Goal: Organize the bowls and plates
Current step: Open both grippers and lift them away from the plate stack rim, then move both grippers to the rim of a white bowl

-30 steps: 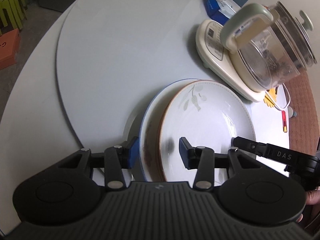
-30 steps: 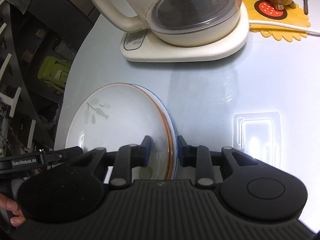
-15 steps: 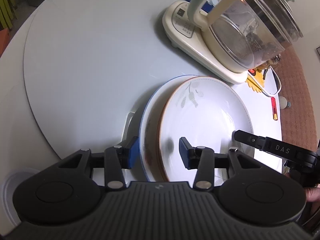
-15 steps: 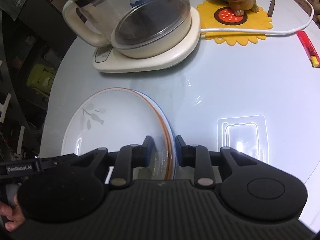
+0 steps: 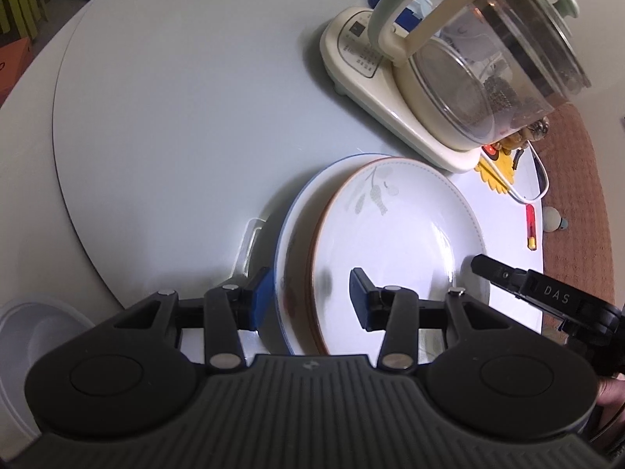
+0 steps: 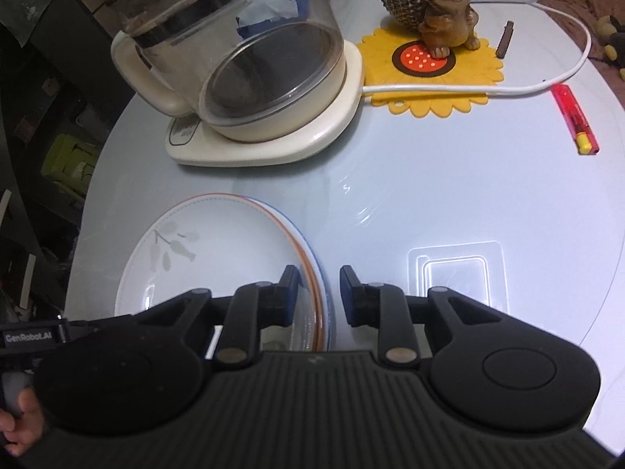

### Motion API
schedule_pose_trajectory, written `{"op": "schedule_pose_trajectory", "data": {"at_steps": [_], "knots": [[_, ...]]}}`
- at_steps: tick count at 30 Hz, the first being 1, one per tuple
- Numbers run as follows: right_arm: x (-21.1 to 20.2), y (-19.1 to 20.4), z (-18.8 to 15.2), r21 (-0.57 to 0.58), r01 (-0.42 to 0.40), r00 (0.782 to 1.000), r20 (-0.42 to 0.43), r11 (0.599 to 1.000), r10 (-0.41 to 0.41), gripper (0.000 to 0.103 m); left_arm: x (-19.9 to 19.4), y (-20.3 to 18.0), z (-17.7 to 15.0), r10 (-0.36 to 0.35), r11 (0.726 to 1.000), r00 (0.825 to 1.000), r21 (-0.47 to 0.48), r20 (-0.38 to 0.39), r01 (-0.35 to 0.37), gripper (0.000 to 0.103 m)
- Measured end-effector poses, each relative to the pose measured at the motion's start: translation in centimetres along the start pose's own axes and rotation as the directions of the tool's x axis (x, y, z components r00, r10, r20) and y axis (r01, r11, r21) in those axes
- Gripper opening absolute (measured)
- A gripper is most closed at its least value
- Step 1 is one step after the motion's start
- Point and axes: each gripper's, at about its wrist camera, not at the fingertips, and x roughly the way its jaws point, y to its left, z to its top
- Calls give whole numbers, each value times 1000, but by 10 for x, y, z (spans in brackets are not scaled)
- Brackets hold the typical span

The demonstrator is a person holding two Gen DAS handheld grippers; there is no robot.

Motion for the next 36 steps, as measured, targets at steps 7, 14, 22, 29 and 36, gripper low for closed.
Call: {"op": "schedule_pose_trajectory", "data": {"at_steps": [7,14,22,29,36], "knots": [[-48,18,-7,-11,36,996,79,999,-35,27,-43,-9,-9,-24,998,999,61,45,22,49],[-104,48,-35,11,50,987,155,999,-51,27,-105,-10,-31,-75,985,992,163,101,58,49],[-161,87,-74,46,42,977,207,998,-51,27,-171,-9,-72,-104,965,984,254,146,65,49],[-197,107,-109,-37,1,976,220,999,7,27,-214,-11,-127,-88,969,970,244,225,31,49],[-218,106,-153,-102,-50,979,191,993,69,27,-246,-12,-186,-21,980,956,195,293,-38,49]]}}
